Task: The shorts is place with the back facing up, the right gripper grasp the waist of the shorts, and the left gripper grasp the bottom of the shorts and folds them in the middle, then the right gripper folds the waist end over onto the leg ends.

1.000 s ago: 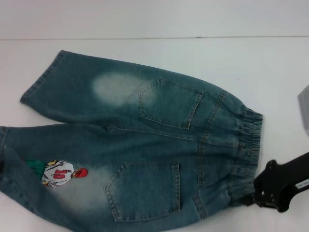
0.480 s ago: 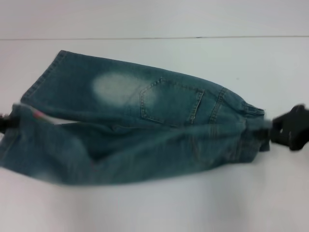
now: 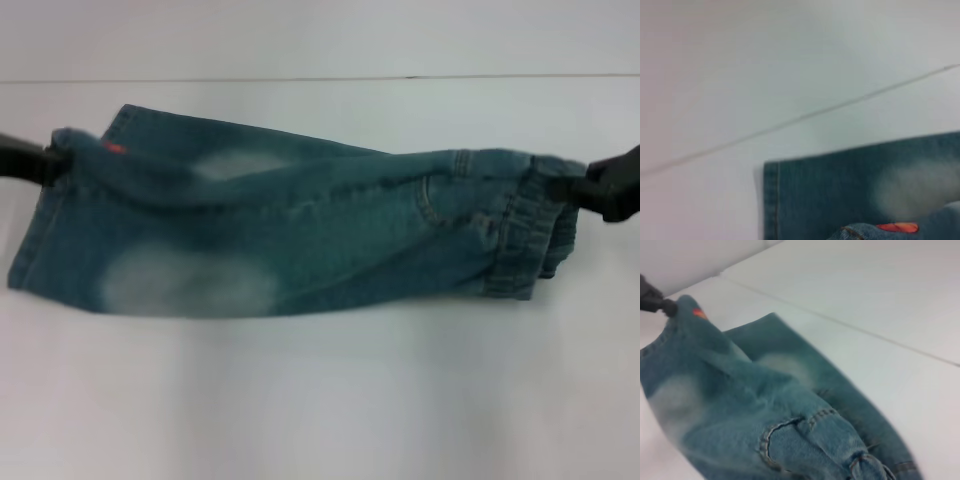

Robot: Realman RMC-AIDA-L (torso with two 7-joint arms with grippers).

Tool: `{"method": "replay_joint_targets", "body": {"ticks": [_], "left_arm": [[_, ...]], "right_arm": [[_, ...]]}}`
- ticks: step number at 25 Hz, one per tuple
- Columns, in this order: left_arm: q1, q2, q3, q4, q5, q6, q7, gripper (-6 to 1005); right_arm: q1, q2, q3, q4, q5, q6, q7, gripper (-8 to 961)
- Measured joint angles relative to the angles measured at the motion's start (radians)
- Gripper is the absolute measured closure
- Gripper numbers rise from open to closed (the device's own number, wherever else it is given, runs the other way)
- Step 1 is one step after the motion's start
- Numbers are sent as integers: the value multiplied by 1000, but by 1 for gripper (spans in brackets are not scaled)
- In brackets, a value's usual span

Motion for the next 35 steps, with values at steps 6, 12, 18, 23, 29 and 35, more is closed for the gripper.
{"method": "replay_joint_targets", "body": {"ticks": [6,12,18,23,29,35], "left_arm": [[-15,-7,75,-10,-5,-104,0,957],[-47,-9,117,-49,-14,-178,-2,957],[-78,-9,137,-98,-15,-247,-2,957],[-109,-8,138,-156,-10,-301,-2,957],[-147,-3,140,-228,-8,-359,-2,957],[-191,10,142,-320,-6,-433,-2,957]], "right_arm": [[2,-1,-5,2,-14,50,29,877],[8,1,-5,5,-54,101,38,871],[20,1,-6,32,-79,173,60,865],[33,-1,-7,45,-100,217,74,860],[63,-7,-7,85,-145,256,67,854],[75,-10,-6,129,-155,309,27,848]]}}
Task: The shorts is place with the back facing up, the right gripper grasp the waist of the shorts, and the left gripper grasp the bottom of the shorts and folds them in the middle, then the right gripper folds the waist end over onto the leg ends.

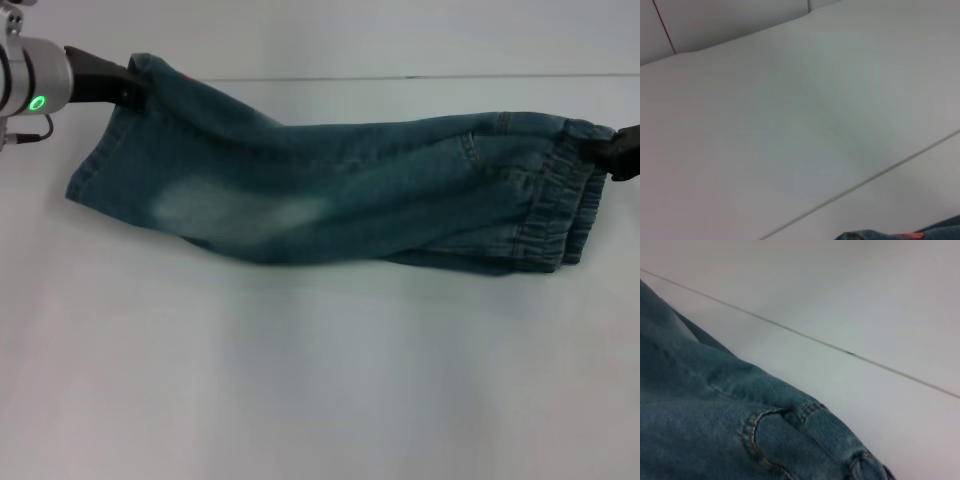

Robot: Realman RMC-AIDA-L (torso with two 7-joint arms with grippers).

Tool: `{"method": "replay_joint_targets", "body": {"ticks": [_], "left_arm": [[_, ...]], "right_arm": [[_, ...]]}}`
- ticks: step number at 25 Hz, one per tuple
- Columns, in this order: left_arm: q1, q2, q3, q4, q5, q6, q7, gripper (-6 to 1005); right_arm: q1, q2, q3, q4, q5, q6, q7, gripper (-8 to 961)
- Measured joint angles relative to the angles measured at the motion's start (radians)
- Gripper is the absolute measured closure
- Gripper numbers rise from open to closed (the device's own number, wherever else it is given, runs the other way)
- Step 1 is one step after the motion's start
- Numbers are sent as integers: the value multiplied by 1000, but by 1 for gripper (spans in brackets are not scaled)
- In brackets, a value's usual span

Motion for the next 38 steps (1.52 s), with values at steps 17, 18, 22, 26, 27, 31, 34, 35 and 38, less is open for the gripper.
{"method": "replay_joint_targets", "body": {"ticks": [17,18,22,26,27,31,34,35,38], "left_arm": [[-57,-1,30,-120,24,-144,2,956],[-58,-3,35,-120,24,-151,2,956],[-58,-8,69,-129,34,-189,1,925],[-61,-10,77,-130,52,-195,0,800],[-61,-9,77,-128,53,-194,1,761],[-50,-7,77,-108,54,-171,8,605],[-23,-11,77,-60,40,-126,22,470],[-7,-13,77,-35,24,-93,39,421],[33,-17,77,26,-25,2,86,297]], "right_arm": [[16,7,0,35,-9,64,-7,830],[16,7,0,35,-9,64,-7,829],[14,6,0,38,-41,78,46,825],[8,8,4,26,-41,72,50,781],[6,8,6,23,-39,70,49,740],[-3,9,4,7,-31,65,42,577],[-19,11,2,-13,7,46,25,427],[-27,11,4,-20,37,28,10,377],[-56,7,9,-42,124,-32,-38,250]]}}
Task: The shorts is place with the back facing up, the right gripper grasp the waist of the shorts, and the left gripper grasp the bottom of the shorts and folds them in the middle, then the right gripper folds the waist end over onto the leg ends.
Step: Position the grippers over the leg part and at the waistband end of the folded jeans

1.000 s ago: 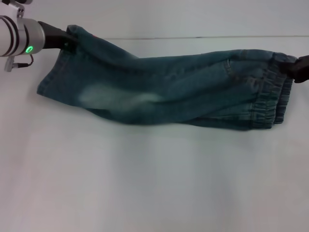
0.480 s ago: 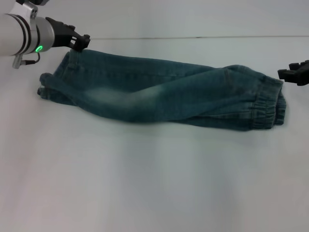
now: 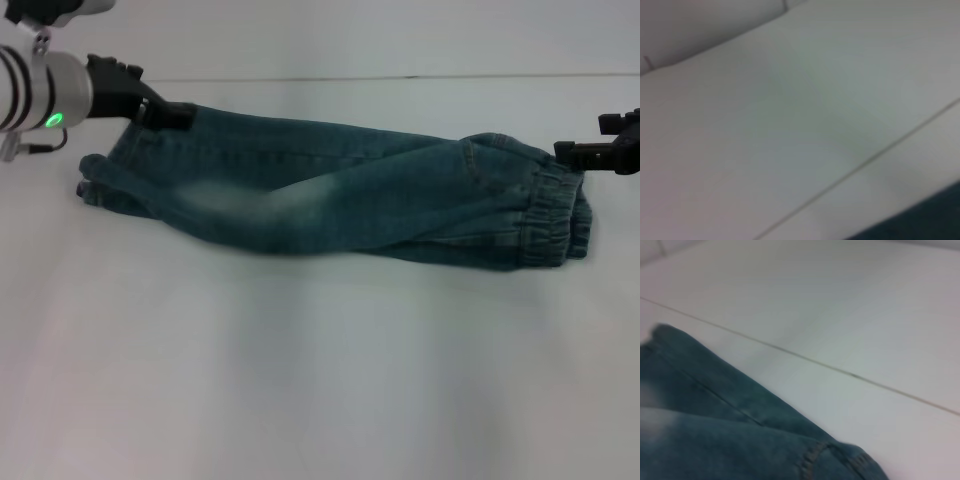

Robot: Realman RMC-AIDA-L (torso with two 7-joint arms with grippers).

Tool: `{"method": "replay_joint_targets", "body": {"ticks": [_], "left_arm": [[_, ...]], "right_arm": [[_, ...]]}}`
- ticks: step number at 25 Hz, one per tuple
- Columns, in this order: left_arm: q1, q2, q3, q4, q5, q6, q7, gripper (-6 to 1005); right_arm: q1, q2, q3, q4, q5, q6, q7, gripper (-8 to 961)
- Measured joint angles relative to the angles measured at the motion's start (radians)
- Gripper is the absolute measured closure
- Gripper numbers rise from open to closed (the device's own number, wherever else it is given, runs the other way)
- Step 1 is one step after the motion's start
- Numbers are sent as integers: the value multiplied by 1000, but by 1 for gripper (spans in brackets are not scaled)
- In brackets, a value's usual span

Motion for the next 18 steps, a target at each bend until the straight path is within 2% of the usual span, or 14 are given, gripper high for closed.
{"method": "replay_joint_targets", "body": {"ticks": [4,7,9,14,18], "left_arm": [[89,0,-4,94,-138,168,79,186],[163,4,-14,160,-275,299,143,102],[197,8,-36,183,-340,384,177,97],[222,24,-159,175,-391,608,250,88],[227,55,-239,145,-430,819,294,88]], "right_arm": [[-45,1,0,-26,82,-51,-56,96],[-78,2,0,-27,142,-89,-101,76],[-103,3,0,-20,184,-106,-140,63],[-166,9,-4,40,270,-116,-264,30],[-191,8,13,126,322,-118,-369,24]]}}
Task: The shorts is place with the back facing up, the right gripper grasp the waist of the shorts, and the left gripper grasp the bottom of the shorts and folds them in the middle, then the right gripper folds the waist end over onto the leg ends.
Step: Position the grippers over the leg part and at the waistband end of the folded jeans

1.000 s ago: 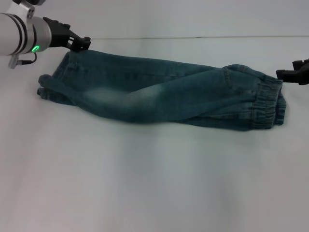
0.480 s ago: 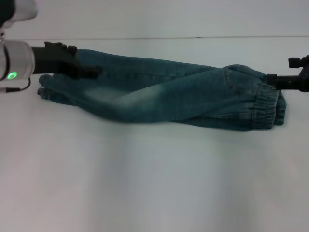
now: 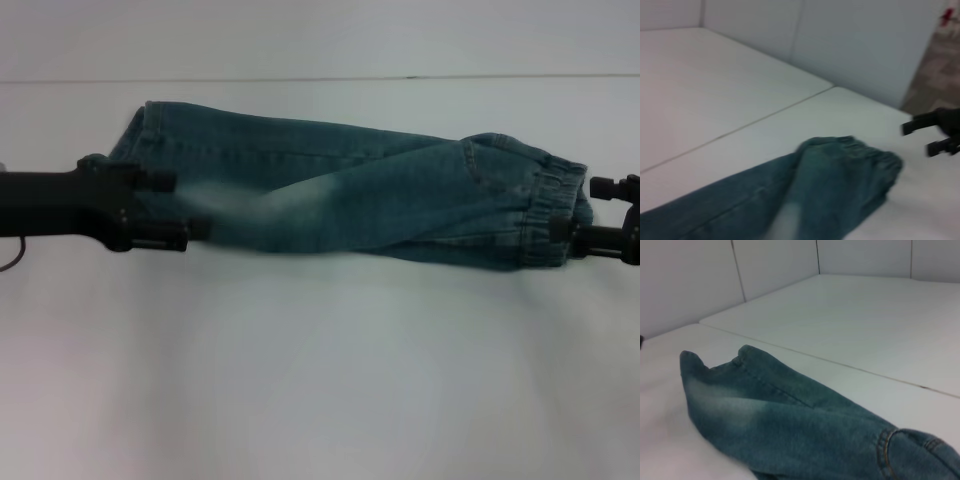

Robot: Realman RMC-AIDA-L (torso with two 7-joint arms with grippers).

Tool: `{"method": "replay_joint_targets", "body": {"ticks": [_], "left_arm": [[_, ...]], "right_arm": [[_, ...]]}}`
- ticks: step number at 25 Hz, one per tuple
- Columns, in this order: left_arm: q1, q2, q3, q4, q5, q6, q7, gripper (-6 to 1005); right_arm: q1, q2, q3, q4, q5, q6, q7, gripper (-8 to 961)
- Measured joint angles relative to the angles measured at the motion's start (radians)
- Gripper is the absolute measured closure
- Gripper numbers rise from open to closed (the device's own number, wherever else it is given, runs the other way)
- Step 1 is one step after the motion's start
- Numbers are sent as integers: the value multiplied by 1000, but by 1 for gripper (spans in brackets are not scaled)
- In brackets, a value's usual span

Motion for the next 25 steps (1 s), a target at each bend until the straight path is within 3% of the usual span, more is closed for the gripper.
{"method": "replay_joint_targets", "body": {"ticks": [7,14,19,25], "left_arm": [[-7,12,-29,-39,-21,160,22,88],[-22,-11,-3,-43,-14,121,19,89],[-25,-16,26,-45,-5,93,15,89],[-28,-17,32,-58,-2,79,15,89]], "right_arm": [[-19,-1,72,178,70,-4,-227,23],[-64,-1,129,227,77,-15,-286,23],[-106,2,160,231,78,-12,-281,23],[-99,2,222,315,81,35,-366,23]]}}
